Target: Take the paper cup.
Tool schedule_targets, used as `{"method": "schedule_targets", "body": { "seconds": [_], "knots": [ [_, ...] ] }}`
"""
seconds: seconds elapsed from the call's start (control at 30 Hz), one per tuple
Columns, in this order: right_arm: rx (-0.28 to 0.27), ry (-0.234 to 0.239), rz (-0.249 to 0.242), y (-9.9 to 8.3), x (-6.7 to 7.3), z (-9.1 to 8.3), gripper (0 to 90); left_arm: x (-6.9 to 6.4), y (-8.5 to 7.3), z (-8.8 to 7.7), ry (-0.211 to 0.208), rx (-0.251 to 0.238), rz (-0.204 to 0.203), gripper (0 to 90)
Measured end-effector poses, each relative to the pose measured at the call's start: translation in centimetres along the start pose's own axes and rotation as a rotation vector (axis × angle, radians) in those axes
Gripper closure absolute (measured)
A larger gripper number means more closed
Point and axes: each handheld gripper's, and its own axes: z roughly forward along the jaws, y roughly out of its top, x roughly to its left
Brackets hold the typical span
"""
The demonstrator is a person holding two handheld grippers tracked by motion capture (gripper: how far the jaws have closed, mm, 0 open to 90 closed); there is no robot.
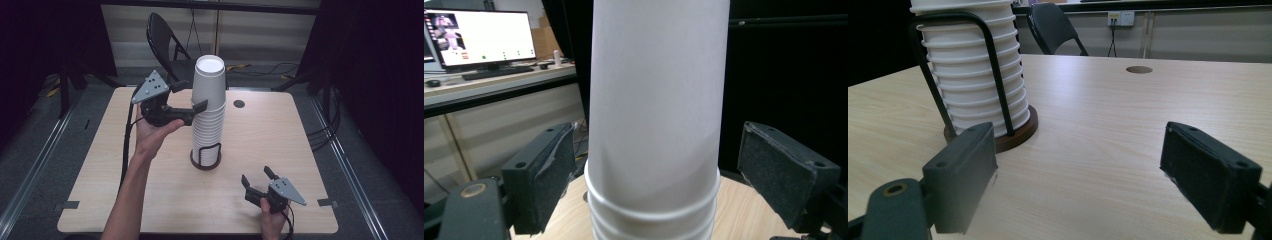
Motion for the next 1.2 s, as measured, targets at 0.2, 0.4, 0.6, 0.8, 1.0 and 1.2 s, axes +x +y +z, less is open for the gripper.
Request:
{"method": "schedule_targets", "body": {
  "seconds": [0.2, 0.4, 0.6, 0.8, 1.0, 1.2],
  "knots": [
    [0.002, 0.0, -0.002, 0.0, 0.0, 0.0, 14.3, 0.0, 0.7, 1.2, -0.029, 0.034, 0.012, 15.3],
    [0.009, 0.005, -0.007, 0.0, 0.1, 0.1, 14.7, 0.5, 0.4, 3.0, -0.034, 0.083, 0.002, 12.7],
    [0.007, 0.006, -0.012, 0.0, 0.1, 0.1, 14.7, 0.1, 0.6, 3.9, -0.015, 0.114, 0.029, 9.4],
    [0.004, 0.004, -0.013, 0.0, 0.1, 0.0, 14.7, 0.3, 0.7, 4.8, -0.032, 0.127, 0.016, 8.7],
    [0.005, 0.004, -0.014, 0.0, 0.2, 0.0, 14.7, 0.5, 0.4, 5.6, -0.039, 0.137, 0.007, 10.2],
    [0.003, 0.001, -0.018, 0.0, 0.2, 0.0, 14.7, 0.3, 0.6, 5.7, -0.027, 0.145, 0.015, 11.4]
  ]
}}
